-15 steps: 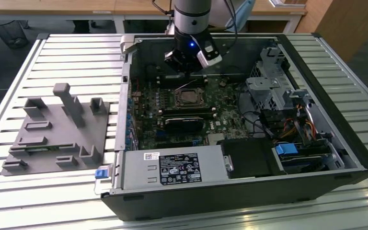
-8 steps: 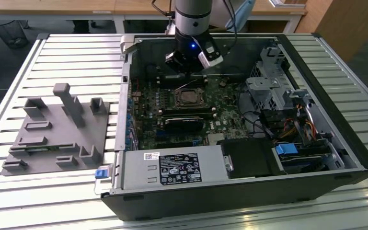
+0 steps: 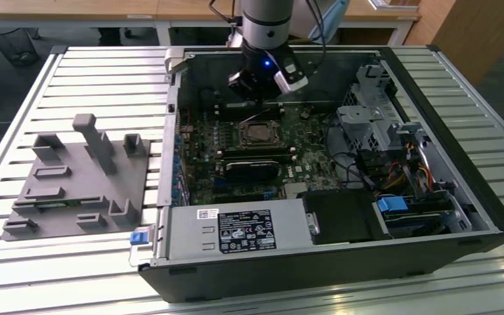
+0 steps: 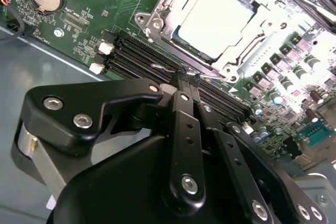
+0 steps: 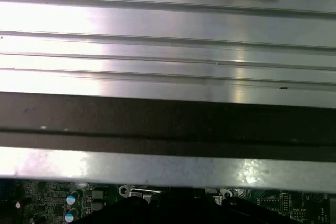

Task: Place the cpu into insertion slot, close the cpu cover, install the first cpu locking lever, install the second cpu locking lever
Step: 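Install the first cpu locking lever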

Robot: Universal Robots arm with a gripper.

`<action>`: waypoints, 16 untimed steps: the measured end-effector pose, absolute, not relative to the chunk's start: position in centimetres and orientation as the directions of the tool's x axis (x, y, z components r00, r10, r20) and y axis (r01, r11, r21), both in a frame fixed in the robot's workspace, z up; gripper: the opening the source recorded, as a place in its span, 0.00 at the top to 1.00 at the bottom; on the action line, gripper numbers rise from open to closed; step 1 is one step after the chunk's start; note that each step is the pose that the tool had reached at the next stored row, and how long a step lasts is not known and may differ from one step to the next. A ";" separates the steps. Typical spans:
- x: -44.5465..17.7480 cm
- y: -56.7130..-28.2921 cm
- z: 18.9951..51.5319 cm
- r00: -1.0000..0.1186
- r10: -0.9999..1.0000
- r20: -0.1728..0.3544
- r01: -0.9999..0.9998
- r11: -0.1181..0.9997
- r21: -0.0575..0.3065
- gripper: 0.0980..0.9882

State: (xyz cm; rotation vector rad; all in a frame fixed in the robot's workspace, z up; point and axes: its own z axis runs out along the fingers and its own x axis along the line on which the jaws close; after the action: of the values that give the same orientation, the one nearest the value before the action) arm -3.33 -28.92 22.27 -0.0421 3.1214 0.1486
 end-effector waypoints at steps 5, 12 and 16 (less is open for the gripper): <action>-3.0 -28.9 22.1 -1.000 -0.026 -0.017 -0.028 0.995 0.095 0.97; -2.4 -28.9 21.7 -1.000 -0.026 -0.018 -0.028 0.995 0.095 0.97; -2.2 -28.9 21.5 -1.000 -0.026 -0.017 -0.028 0.995 0.095 0.97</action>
State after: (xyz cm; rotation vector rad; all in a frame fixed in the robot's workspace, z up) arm -2.17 -28.89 21.46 -0.0422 3.1216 0.1484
